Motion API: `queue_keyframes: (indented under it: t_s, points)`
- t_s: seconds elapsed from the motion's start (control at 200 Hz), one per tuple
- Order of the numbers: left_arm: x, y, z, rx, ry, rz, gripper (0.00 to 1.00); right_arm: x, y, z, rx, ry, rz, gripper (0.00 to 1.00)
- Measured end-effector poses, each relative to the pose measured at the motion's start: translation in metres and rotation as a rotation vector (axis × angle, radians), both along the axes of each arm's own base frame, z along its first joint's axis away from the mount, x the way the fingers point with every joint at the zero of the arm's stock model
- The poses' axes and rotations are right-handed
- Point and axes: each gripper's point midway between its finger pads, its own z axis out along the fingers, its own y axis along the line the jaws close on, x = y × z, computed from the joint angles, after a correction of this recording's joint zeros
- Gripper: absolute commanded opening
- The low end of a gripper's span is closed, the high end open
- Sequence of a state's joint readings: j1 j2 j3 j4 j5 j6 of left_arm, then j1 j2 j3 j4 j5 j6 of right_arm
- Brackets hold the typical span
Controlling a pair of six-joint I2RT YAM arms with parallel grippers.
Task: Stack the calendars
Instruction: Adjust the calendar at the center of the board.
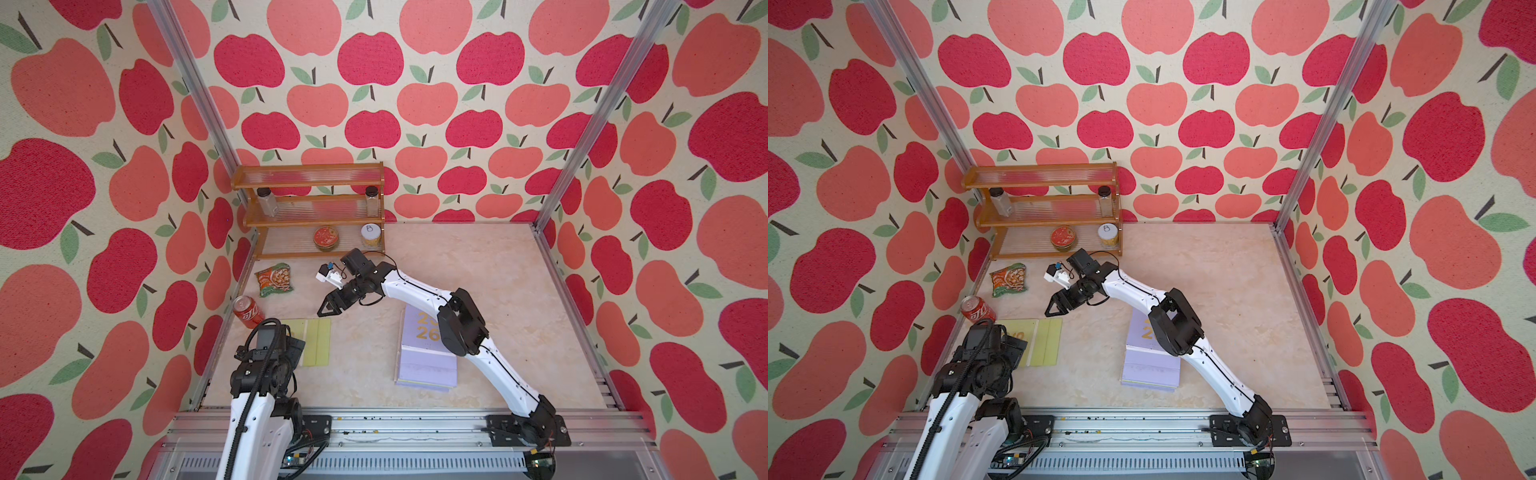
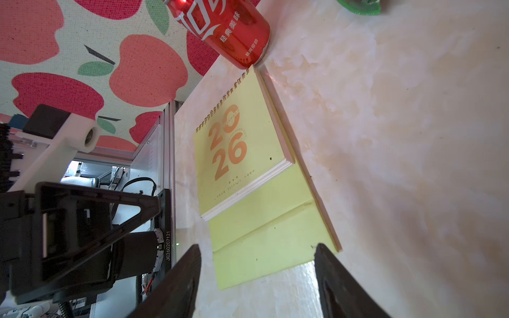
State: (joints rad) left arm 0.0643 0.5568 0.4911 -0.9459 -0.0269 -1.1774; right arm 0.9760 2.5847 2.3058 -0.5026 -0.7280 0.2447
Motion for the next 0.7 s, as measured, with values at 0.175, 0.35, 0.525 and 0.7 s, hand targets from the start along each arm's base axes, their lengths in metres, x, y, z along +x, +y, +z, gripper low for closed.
queue_keyframes:
  t_s: [0.175, 0.35, 0.525, 0.7]
  points:
    - [0.006, 0.0, -0.014, -0.04, -0.047, 0.036, 0.99, 0.003, 0.005, -0.006, 0.02, 0.002, 0.0, 0.67]
    - [0.009, -0.001, -0.025, -0.068, -0.08, 0.06, 0.99, 0.004, 0.008, -0.017, 0.022, 0.0, 0.001, 0.67]
    - [0.015, 0.001, -0.025, -0.072, -0.124, 0.072, 0.99, 0.007, 0.012, -0.025, 0.036, -0.007, 0.001, 0.67]
    - [0.014, 0.003, -0.037, -0.079, -0.142, 0.093, 1.0, 0.013, 0.023, -0.024, 0.088, -0.011, -0.01, 0.67]
